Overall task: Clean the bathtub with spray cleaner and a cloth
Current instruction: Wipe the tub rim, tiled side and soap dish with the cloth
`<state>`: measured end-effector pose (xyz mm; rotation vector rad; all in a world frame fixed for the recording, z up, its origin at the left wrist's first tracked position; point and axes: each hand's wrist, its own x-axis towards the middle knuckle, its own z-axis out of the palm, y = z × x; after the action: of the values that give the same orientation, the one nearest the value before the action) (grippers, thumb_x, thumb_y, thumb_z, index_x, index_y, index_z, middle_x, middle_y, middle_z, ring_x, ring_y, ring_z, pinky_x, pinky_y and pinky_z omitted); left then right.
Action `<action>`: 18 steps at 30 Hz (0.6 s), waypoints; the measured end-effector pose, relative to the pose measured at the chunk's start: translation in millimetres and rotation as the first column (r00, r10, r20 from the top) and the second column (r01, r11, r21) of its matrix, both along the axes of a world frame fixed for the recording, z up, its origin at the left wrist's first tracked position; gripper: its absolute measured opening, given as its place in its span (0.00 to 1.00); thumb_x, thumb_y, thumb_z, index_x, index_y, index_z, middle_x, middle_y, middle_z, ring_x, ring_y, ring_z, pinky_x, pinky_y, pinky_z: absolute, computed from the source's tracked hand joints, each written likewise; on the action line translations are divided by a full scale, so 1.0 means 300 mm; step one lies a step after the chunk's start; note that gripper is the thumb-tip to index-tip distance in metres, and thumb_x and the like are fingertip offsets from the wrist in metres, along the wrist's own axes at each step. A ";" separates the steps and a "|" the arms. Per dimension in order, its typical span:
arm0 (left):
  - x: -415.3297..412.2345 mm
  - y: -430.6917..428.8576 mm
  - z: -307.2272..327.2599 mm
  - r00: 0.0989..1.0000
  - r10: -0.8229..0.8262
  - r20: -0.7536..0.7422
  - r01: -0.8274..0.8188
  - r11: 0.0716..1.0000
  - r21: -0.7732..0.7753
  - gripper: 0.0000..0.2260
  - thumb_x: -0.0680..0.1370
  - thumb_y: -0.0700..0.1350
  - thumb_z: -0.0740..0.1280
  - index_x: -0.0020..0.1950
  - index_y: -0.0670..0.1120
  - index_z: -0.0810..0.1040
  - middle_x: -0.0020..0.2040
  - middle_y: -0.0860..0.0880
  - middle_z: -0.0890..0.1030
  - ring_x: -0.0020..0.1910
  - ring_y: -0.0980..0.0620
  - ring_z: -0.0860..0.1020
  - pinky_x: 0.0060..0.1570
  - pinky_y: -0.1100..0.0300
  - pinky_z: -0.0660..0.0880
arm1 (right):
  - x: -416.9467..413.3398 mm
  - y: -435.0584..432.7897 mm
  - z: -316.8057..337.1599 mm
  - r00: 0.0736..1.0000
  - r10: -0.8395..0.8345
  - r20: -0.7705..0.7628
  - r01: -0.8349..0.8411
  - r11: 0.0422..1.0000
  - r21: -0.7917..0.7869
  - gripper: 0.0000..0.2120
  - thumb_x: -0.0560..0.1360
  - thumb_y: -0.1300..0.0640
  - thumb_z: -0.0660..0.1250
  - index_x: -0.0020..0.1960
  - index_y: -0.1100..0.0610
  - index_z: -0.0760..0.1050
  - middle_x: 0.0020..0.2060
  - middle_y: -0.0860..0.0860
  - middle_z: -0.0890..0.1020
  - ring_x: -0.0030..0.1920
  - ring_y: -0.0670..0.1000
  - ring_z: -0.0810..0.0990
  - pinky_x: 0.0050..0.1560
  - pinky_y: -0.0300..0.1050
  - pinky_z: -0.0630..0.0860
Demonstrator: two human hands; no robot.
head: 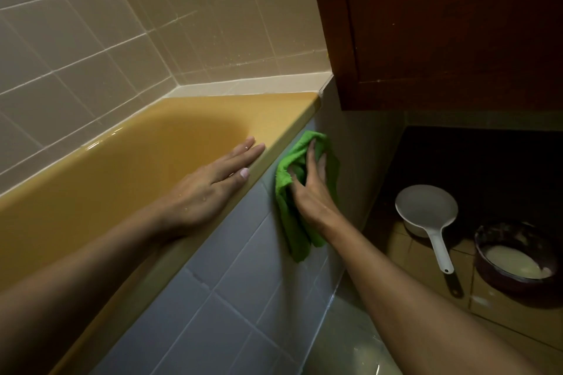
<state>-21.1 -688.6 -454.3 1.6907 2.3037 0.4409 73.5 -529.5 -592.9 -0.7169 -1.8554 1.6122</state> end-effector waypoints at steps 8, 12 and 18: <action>-0.014 -0.006 0.007 0.999 -0.015 0.050 0.016 1.000 -0.017 0.24 0.79 0.67 0.51 0.76 0.76 0.56 0.78 0.76 0.50 0.78 0.72 0.50 0.77 0.56 0.49 | -0.069 0.027 0.045 0.984 -0.164 -0.069 0.171 0.979 0.111 0.35 0.80 0.34 0.54 0.77 0.31 0.33 0.81 0.47 0.34 0.82 0.61 0.39 0.73 0.78 0.46; -0.014 0.005 0.007 0.998 -0.009 0.070 0.008 1.000 0.007 0.24 0.81 0.60 0.54 0.78 0.70 0.59 0.78 0.76 0.53 0.77 0.73 0.51 0.74 0.64 0.49 | -0.086 0.009 -0.014 0.974 -0.215 -0.070 0.221 0.971 0.095 0.36 0.79 0.34 0.53 0.79 0.32 0.35 0.82 0.46 0.36 0.82 0.59 0.40 0.72 0.80 0.47; -0.005 0.042 0.005 0.997 -0.013 0.070 0.012 1.000 0.023 0.24 0.81 0.57 0.55 0.78 0.67 0.62 0.77 0.75 0.55 0.76 0.75 0.52 0.70 0.75 0.49 | -0.051 0.003 -0.033 0.988 -0.117 -0.103 0.128 0.987 0.100 0.38 0.73 0.28 0.51 0.76 0.28 0.33 0.81 0.43 0.34 0.81 0.60 0.38 0.76 0.74 0.44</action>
<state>-22.8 -676.0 -452.8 1.6717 2.2460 0.5176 58.1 -528.6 -602.6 -0.6803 -1.7770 1.4340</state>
